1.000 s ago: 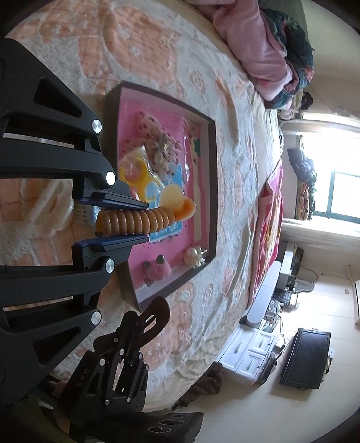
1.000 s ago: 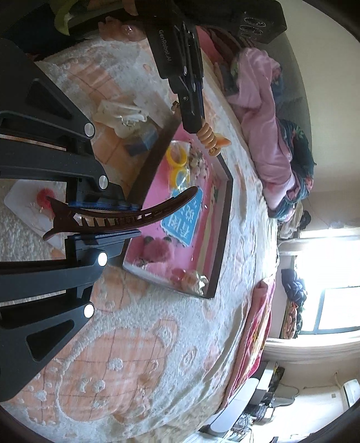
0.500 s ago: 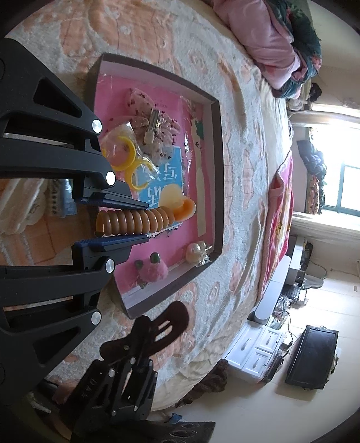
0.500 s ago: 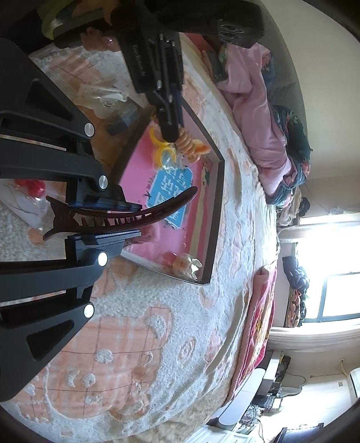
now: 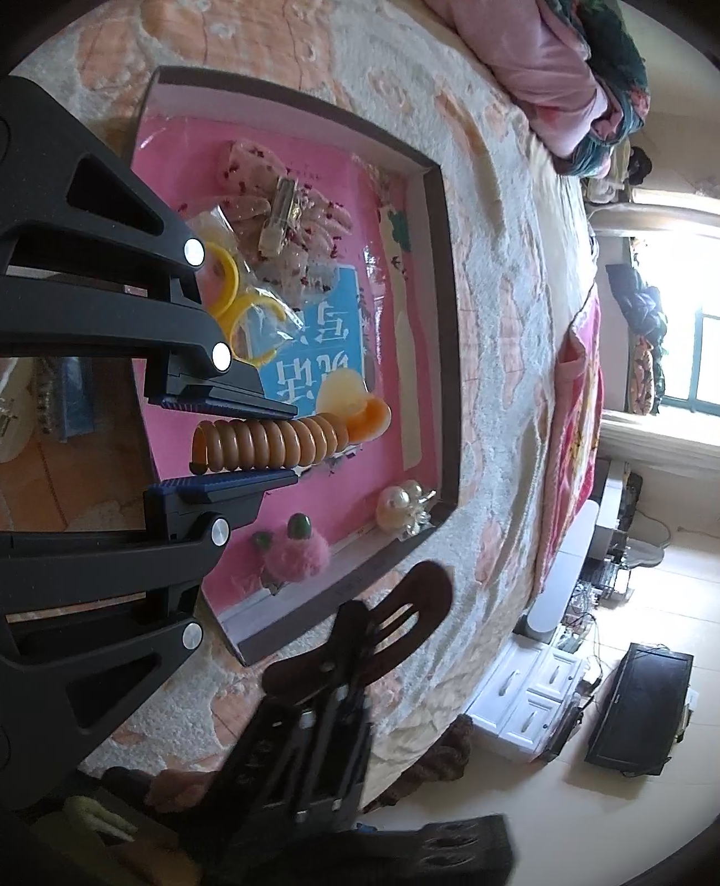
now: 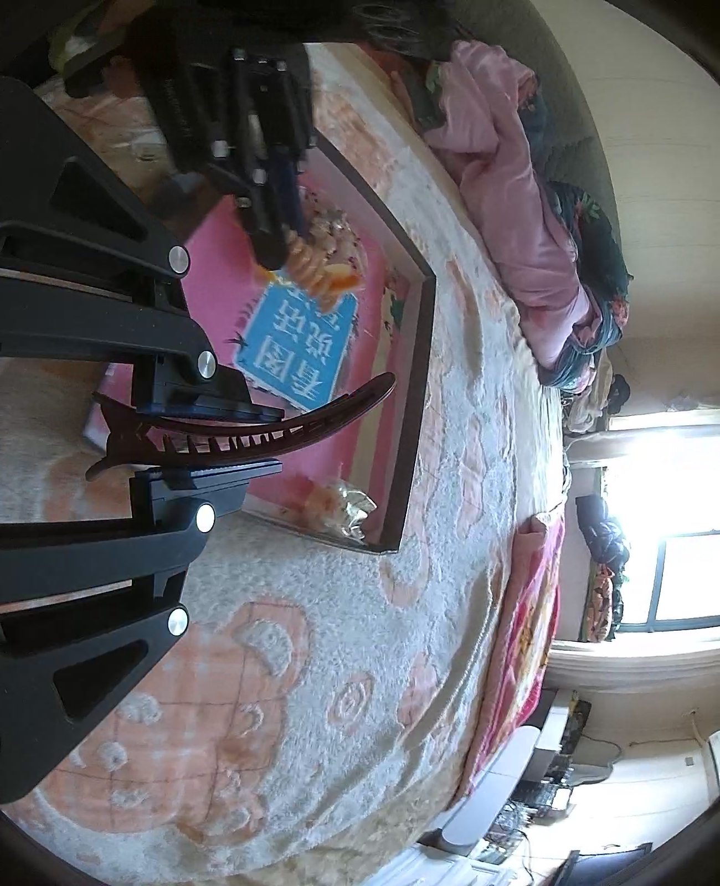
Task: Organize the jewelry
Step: 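Carry the spiral hair tie and brown clip over the pink tray with both tools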
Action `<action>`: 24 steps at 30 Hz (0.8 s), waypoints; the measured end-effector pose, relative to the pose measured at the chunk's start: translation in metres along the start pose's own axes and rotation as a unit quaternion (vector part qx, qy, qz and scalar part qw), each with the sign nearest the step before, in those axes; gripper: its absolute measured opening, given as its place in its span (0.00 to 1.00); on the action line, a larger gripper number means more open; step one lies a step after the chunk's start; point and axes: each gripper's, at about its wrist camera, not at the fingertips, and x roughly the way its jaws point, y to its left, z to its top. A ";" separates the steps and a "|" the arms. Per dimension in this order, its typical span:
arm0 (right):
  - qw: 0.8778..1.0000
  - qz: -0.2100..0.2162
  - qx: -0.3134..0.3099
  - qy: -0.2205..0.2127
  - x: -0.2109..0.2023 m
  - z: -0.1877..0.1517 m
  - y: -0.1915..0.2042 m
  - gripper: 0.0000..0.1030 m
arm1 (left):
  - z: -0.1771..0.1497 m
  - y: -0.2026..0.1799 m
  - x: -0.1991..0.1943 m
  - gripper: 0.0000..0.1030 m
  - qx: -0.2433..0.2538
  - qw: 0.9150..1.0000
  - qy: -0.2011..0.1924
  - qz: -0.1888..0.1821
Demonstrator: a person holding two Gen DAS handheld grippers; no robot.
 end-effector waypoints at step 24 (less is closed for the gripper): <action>0.999 0.001 0.009 0.041 0.066 0.018 -0.010 0.12 | -0.005 0.011 0.027 0.11 -0.025 0.999 0.042 -0.012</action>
